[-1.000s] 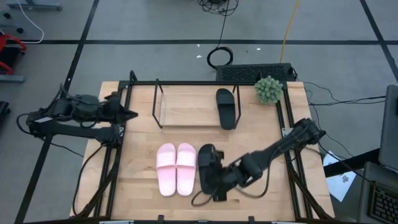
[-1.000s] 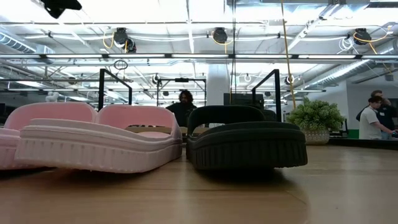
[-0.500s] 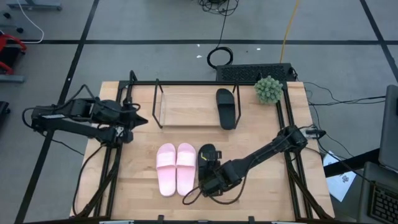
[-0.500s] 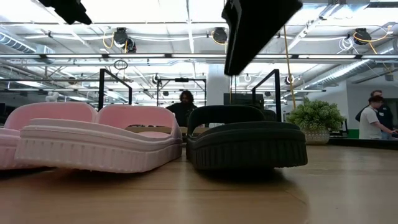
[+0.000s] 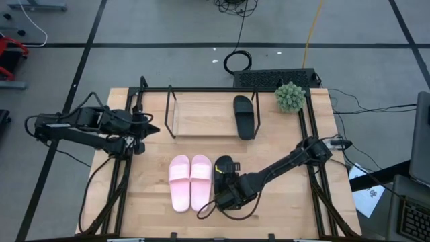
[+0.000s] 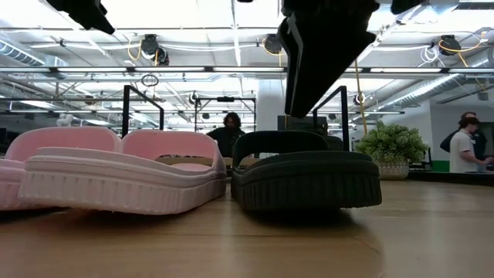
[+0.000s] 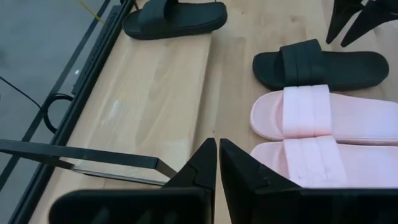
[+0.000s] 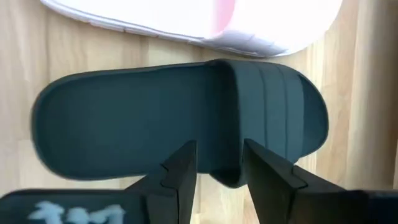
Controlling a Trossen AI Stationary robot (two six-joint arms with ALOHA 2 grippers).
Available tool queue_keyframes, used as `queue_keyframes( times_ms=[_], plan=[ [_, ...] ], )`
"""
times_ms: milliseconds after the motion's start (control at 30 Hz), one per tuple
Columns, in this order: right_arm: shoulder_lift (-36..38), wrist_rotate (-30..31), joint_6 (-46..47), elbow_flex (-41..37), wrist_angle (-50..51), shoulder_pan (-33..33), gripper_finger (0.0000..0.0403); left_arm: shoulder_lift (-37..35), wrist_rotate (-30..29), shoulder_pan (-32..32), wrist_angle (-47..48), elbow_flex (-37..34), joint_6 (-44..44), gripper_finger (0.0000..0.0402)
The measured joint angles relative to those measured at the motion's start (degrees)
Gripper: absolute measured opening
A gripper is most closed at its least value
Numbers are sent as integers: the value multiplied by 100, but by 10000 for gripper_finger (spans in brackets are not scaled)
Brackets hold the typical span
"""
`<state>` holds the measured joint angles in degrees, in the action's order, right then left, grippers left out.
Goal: Pick and place slides into the shelf
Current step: Put the left black slide on the shelf
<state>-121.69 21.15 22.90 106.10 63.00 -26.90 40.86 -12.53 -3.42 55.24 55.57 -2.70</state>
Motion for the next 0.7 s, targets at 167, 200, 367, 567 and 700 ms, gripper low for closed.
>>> queue_keyframes(
  times_ms=[167,200,367,567,700],
  plan=[
    [4,4,-15,-85,23,132,121,0,0,0,1,0,11,24],
    [4,-5,-15,-136,24,150,121,2,0,0,8,0,11,24],
    [2,-17,2,-416,-4,182,121,1,-2,0,67,0,11,24],
    [4,413,55,-550,-94,182,121,2,-2,0,77,0,18,24],
    [4,450,48,-652,-298,198,121,2,-4,0,77,0,54,24]
  ],
)
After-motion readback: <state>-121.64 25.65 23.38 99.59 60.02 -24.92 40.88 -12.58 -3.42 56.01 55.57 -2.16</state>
